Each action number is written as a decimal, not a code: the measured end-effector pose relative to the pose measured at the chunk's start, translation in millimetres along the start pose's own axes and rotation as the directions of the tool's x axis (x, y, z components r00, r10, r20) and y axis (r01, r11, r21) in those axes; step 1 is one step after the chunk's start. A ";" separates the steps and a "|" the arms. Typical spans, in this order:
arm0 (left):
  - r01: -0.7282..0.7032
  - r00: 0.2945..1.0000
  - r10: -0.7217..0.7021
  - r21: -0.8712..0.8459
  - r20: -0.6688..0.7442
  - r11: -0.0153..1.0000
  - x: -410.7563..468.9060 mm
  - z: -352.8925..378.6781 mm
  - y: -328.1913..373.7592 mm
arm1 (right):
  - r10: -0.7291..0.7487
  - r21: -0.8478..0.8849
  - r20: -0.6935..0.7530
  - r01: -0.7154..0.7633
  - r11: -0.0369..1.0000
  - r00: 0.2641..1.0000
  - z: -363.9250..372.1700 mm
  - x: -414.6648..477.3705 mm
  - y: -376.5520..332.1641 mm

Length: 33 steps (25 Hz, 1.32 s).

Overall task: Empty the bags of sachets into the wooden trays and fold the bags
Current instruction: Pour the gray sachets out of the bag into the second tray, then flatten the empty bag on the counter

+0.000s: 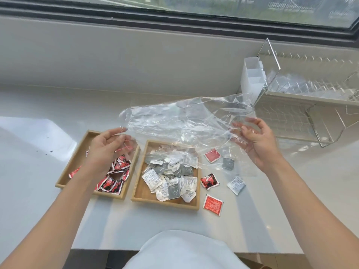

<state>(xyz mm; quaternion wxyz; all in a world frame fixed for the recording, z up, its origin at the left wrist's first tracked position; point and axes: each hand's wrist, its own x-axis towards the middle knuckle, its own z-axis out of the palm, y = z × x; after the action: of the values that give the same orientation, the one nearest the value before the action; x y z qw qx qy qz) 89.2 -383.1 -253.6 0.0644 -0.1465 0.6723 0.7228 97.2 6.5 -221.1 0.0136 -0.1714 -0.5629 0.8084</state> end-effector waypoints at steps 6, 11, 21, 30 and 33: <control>0.002 0.999 -0.002 -0.018 -0.039 1.000 59.7 -9.4 17.4 | 0.063 0.021 -0.053 -0.062 0.998 0.997 15.4 55.2 18.9; 0.036 0.999 -0.035 0.009 -0.031 0.999 123.3 -13.2 19.7 | 0.105 -0.035 -0.133 -0.110 0.993 0.986 33.9 114.5 47.5; 0.117 0.939 -0.012 0.288 -0.343 0.951 210.9 -8.7 -16.7 | 0.097 -0.421 -0.208 -0.178 0.889 0.973 70.7 203.2 122.6; -0.178 0.869 0.491 0.963 0.059 0.200 204.9 41.8 -28.6 | -0.175 -0.918 0.016 0.083 0.388 0.984 69.9 201.2 144.4; -0.341 0.866 0.398 0.940 0.304 0.024 216.1 77.8 -32.7 | -0.252 -0.950 0.290 0.310 0.040 0.923 80.5 205.3 138.4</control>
<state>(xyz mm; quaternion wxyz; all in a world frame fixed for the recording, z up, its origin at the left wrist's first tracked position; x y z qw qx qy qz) -116.1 -325.5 -345.2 -0.0602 0.0948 0.9892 0.0938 -95.8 -72.9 -376.8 0.0413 -0.0053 -0.9769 0.2097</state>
